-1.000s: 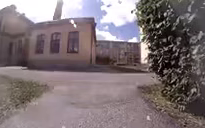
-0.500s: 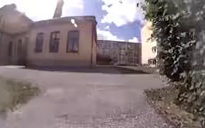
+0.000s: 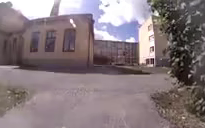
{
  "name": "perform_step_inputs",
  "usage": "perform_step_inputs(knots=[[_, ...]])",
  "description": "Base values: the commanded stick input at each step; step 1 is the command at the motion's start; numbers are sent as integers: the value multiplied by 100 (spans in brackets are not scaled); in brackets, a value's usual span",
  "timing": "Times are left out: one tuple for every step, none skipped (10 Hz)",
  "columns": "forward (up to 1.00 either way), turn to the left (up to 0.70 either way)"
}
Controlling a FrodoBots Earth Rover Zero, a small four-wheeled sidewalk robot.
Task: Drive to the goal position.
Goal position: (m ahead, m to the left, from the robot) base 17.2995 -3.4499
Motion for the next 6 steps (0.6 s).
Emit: perform_step_inputs(knots=[[85,0],[85,0],[85,0],[85,0],[85,0],[85,0]])
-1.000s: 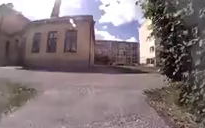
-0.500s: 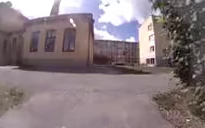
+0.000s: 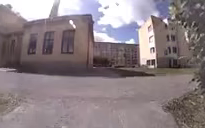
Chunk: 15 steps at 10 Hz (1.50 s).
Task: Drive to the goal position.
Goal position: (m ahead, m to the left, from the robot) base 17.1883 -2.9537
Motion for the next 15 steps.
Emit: perform_step_inputs(knots=[[85,0],[85,0],[85,0],[85,0],[85,0],[85,0],[85,0],[85,0],[85,0],[85,0],[85,0],[85,0],[85,0],[85,0],[85,0]])
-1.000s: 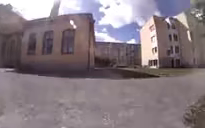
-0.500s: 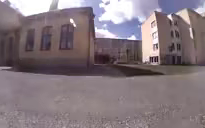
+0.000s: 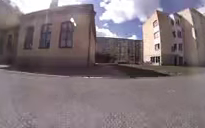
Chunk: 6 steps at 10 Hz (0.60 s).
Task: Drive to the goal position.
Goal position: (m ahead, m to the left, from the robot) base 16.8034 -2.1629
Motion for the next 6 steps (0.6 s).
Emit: perform_step_inputs(knots=[[85,0],[85,0],[85,0],[85,0],[85,0],[85,0]])
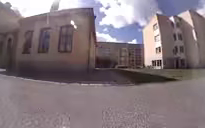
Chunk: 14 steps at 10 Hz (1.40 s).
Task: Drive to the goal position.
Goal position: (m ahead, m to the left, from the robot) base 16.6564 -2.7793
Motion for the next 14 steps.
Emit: perform_step_inputs(knots=[[85,0],[85,0],[85,0],[85,0],[85,0],[85,0],[85,0],[85,0],[85,0],[85,0],[85,0],[85,0],[85,0],[85,0]])
